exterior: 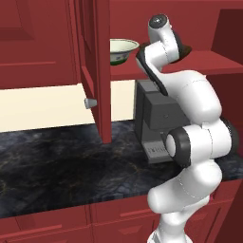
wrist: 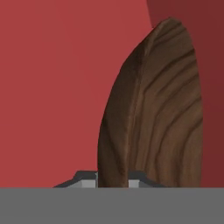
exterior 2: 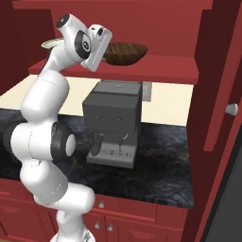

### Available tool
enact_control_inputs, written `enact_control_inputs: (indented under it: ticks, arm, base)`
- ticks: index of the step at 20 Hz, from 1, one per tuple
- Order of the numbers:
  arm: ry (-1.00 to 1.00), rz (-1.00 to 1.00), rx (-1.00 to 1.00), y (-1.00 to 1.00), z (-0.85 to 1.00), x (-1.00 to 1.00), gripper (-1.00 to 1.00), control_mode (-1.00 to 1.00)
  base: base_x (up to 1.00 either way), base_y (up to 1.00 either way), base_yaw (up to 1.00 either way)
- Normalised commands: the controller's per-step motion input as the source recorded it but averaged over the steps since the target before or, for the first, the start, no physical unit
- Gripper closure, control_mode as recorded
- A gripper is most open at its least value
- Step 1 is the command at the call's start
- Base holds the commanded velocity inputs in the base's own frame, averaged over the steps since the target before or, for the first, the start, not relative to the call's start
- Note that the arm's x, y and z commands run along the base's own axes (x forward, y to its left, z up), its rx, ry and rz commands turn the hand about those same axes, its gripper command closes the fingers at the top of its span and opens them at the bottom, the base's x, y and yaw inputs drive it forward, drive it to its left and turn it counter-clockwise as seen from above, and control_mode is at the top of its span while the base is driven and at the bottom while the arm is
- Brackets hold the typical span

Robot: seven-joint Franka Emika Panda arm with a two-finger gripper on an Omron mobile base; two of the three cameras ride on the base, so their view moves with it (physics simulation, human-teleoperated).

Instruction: Pick up the bowls from the cabinet and place each bowl in front of a stool on the dining counter.

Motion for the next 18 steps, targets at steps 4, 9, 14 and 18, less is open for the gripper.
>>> enact_control_inputs:
  ticks: [4, 9, 14, 18]
  arm:
    - [0.0, 0.0, 0.0, -0.01, 0.0, -0.29, 1.0, -1.0]
    - [-0.01, -0.04, 0.0, -0.23, 0.0, -0.73, 1.0, -1.0]
    - [-0.07, -0.06, 0.0, -0.32, 0.0, -0.91, 1.0, -1.0]
    - [-0.23, 0.0, 0.0, 0.0, 0.0, -1.0, 1.0, -1.0]
  base:
    - [0.0, 0.0, 0.0]
    - [0.0, 0.0, 0.0]
    - [0.0, 0.0, 0.0]
    - [0.0, 0.0, 0.0]
